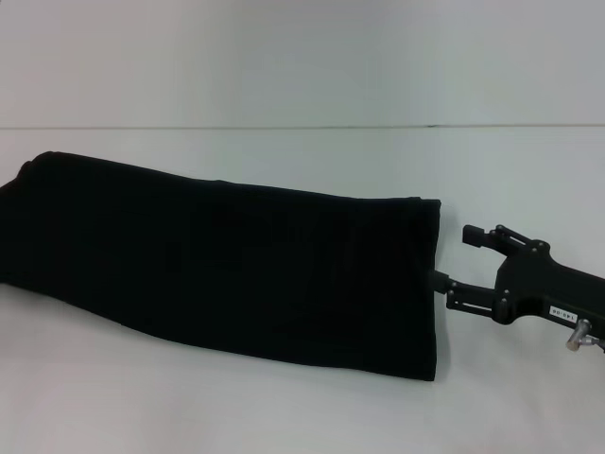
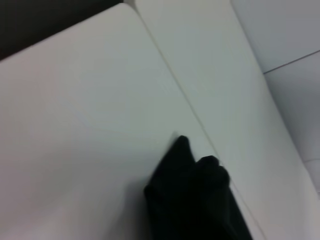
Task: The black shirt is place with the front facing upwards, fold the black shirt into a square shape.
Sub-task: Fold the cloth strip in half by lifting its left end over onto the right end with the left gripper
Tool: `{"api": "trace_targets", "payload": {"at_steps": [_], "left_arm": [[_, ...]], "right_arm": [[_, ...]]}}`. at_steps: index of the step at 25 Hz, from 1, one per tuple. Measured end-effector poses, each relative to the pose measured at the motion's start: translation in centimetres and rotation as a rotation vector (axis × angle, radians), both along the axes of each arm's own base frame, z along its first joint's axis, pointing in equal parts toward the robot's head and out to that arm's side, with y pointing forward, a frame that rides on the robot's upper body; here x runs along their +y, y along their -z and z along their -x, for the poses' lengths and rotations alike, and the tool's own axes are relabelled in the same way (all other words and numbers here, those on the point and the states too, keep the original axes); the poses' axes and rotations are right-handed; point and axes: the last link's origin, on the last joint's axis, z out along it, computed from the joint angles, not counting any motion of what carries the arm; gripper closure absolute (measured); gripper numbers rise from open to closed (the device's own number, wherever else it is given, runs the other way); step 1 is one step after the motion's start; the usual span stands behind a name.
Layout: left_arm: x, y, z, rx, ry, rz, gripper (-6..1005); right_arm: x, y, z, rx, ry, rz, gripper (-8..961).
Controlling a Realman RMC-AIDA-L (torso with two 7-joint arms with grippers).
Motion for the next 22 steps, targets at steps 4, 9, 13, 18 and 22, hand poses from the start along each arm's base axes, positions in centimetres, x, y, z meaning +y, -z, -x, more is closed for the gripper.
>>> {"api": "trace_targets", "payload": {"at_steps": [4, 9, 13, 18, 22], "left_arm": [[1.2, 0.0, -2.1, -0.073, 0.087, -0.027, 985], [4.6, 0.9, -7.5, -0.173, 0.279, -0.025, 986], [8.1, 3.2, -13.5, -0.215, 0.450, 0.042, 986], [10.3, 8.4, -22.1, -0.250, 0.678, 0.229, 987], [8.9, 11.1, -24.1, -0.299, 0.743, 0.322, 987]], "right_arm": [[-0.2, 0.2, -0.2, -0.002, 0.012, 0.002, 8], [-0.5, 0.2, -0.6, 0.000, 0.024, 0.004, 8], [-0.9, 0.3, -0.9, 0.001, 0.038, 0.004, 8], [-1.2, 0.5, -1.1, 0.007, 0.048, 0.007, 8], [-1.2, 0.6, -1.1, 0.011, 0.054, 0.010, 8]]}}
